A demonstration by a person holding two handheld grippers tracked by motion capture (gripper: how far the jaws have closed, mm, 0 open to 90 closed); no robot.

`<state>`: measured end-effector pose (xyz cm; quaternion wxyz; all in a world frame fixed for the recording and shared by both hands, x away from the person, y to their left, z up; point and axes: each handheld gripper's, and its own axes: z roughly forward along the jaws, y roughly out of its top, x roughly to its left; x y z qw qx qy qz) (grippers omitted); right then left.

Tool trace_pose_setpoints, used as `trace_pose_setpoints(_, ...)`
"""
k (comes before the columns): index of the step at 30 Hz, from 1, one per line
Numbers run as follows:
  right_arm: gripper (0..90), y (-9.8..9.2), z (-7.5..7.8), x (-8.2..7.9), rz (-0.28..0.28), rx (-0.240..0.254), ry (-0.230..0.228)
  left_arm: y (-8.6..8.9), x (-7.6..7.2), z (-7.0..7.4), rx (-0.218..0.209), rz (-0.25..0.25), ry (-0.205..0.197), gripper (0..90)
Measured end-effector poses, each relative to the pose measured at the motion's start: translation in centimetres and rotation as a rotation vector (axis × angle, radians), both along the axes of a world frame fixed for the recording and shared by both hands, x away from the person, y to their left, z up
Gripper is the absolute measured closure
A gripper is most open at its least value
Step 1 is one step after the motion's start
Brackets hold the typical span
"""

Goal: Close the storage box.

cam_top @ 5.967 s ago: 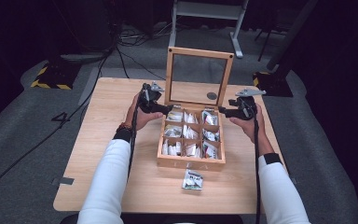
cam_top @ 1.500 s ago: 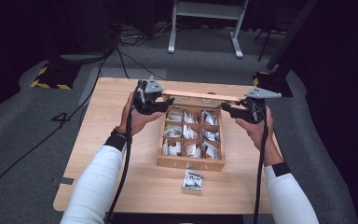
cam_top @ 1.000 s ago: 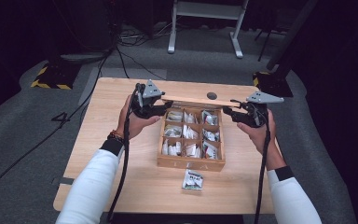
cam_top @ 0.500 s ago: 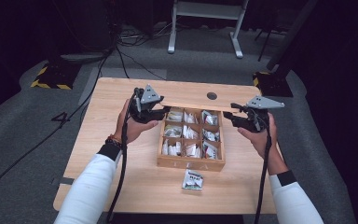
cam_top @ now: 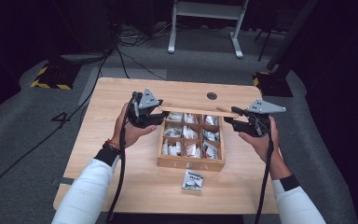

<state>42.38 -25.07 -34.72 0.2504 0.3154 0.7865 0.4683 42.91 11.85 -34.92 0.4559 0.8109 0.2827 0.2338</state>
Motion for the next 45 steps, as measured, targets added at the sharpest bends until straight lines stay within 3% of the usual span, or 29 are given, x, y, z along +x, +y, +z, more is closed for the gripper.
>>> trace_pose_setpoints(17,46.6,0.0,-1.4,-1.3,0.012,-0.031,0.026,0.1,-1.9,-1.2,0.034,-0.008,0.007,50.4)
trace_pose_setpoints(27,42.9,0.0,-2.4,-2.0,0.052,-0.064,0.057,0.2,-2.7,-2.6,0.051,-0.024,0.026,47.9)
trace_pose_setpoints(36,35.0,-0.2,-3.4,-2.6,0.075,-0.072,0.097,0.3,-3.2,-3.6,0.069,-0.039,0.051,47.5)
trace_pose_setpoints(45,33.1,-0.1,-4.5,-3.0,0.102,-0.106,0.148,0.2,-3.5,-4.8,0.093,-0.053,0.095,44.5)
